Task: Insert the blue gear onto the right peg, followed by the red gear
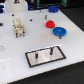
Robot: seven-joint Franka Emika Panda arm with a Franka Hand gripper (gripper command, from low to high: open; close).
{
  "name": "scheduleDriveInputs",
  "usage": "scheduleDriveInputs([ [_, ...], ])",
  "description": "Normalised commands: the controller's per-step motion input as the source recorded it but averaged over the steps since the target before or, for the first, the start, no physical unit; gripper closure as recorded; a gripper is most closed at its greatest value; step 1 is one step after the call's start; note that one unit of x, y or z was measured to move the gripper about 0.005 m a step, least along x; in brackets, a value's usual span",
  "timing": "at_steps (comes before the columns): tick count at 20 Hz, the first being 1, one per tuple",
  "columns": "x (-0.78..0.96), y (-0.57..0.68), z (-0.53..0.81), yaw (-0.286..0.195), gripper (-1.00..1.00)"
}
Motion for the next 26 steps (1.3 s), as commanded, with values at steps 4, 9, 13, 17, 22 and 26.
scheduleDriveInputs([
  [4,-0.41,0.7,-0.01,0.0,-1.0],
  [9,-0.33,0.71,-0.03,0.0,-1.0],
  [13,-0.07,0.65,-0.25,0.0,-1.0],
  [17,-0.07,0.48,-0.38,0.0,-1.0],
  [22,-0.12,0.36,-0.46,0.0,-1.0],
  [26,-0.17,0.28,-0.49,0.0,-1.0],
])
